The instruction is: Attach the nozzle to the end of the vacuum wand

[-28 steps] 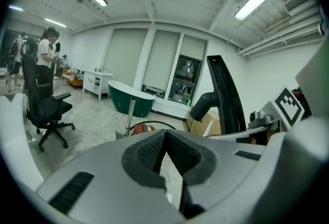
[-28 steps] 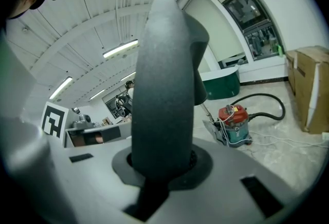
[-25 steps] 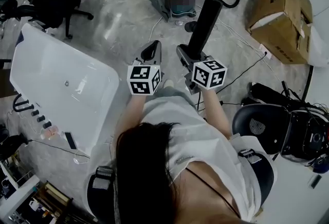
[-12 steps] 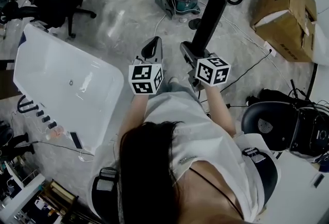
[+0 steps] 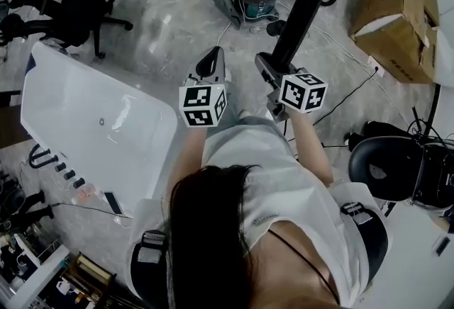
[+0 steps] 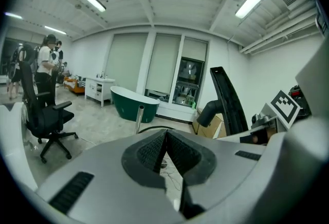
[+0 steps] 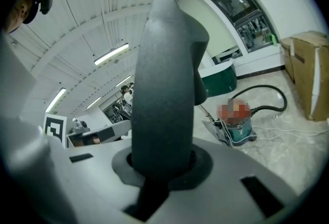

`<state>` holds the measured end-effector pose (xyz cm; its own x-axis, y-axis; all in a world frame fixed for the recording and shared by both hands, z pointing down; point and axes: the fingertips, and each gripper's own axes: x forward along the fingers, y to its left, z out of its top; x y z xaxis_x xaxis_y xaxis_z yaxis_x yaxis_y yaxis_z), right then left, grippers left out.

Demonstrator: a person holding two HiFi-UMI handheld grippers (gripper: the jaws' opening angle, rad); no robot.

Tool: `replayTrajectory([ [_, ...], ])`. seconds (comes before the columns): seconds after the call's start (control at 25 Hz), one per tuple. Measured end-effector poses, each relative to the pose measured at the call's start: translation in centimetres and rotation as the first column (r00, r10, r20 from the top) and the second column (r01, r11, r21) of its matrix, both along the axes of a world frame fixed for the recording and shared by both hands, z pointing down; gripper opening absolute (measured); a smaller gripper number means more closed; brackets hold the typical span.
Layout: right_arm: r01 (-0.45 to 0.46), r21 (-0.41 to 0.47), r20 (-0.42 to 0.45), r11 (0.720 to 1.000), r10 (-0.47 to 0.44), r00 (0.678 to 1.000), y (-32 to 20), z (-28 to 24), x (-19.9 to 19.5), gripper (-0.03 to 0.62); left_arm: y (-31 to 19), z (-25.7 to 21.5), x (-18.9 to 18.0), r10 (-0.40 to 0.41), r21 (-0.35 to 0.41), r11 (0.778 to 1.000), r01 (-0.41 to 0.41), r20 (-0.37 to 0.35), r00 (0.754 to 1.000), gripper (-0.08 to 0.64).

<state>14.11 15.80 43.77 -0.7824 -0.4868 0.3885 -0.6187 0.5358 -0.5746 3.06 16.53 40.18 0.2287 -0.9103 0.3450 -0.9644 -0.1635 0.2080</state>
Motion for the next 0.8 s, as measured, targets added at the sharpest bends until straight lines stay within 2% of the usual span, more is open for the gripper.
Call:
replayTrajectory([
  [0.24,0.003,-0.011,-0.008,1.0,-0.003,1.0,-3.2,0.2,-1.1,0.051,-3.3,1.0,-1.3,0.011,-0.016,1.0,-0.011,0.019,1.0,0.003],
  [0.44,0.011,-0.027,0.031,1.0,-0.01,0.999,-6.2,0.1,-3.2,0.051,-6.9,1.0,-2.6,0.01,-0.009,1.0,-0.01,-0.02,1.0,0.003],
  [0.8,0.038,-0.01,0.025,0.999,-0.038,0.999,-10.9,-1.3,-6.4,0.051,-13.7,1.2,-5.4,0.018,0.002,1.0,-0.018,0.005,1.0,0.004],
])
